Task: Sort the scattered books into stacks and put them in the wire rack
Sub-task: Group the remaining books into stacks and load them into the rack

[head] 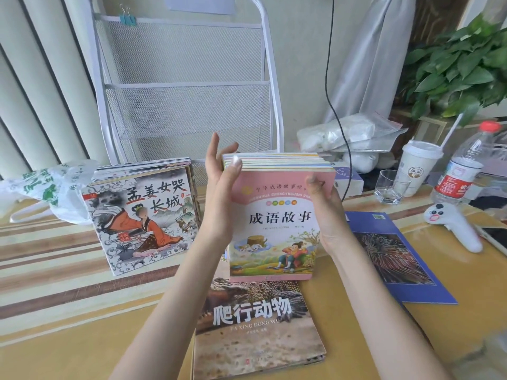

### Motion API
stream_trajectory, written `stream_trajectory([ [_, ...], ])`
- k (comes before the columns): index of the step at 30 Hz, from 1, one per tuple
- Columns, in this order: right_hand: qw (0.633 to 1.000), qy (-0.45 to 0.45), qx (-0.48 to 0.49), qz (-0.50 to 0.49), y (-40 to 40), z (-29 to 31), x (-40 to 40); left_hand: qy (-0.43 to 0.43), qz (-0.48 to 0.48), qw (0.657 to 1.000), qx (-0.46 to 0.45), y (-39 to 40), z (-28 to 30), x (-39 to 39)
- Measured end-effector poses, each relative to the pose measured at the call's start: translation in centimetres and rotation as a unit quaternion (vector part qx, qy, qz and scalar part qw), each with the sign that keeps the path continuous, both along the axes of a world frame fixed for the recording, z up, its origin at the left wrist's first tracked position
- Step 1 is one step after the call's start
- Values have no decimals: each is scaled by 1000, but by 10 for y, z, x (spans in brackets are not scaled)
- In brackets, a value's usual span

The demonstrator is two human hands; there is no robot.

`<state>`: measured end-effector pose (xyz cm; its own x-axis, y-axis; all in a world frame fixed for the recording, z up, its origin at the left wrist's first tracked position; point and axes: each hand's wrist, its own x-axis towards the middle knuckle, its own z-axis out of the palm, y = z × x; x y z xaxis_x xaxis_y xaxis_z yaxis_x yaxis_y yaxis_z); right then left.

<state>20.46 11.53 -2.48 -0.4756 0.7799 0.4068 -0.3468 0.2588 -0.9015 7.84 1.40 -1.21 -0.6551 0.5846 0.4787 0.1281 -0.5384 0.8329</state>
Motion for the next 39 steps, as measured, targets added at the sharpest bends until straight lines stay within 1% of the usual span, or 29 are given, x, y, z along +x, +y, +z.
stream_trajectory([
  [2,1000,-1,3,1,-2,-7,0,10,7,999,-34,-3,-9,0],
  [5,1000,-1,4,-4,-2,-19,-4,72,76,991,-85,-6,-35,12],
  [8,999,26,-6,-46,-1,-25,-11,81,142,982,-98,-5,-50,16],
  [11,997,40,8,-70,1,-24,-15,84,169,977,-95,1,-48,13],
  [13,996,45,18,-69,5,-19,-19,109,185,972,-91,5,-42,10],
  [17,994,66,36,-76,19,12,-38,163,208,960,-91,22,-15,-15],
  [19,994,58,46,-81,28,25,-50,186,226,952,-89,31,-1,-32],
  [22,997,30,47,-45,43,28,-70,202,248,942,-104,43,-1,-52],
  [26,1000,-11,27,-12,60,0,-92,199,257,935,-139,54,-27,-71],
  [30,1000,-27,7,14,61,-25,-106,138,256,942,-167,53,-53,-80],
  [35,999,-1,5,-38,64,-26,-119,91,234,949,-189,58,-47,-83],
  [39,997,-35,10,-64,68,-27,-120,75,226,951,-196,59,-45,-84],
])
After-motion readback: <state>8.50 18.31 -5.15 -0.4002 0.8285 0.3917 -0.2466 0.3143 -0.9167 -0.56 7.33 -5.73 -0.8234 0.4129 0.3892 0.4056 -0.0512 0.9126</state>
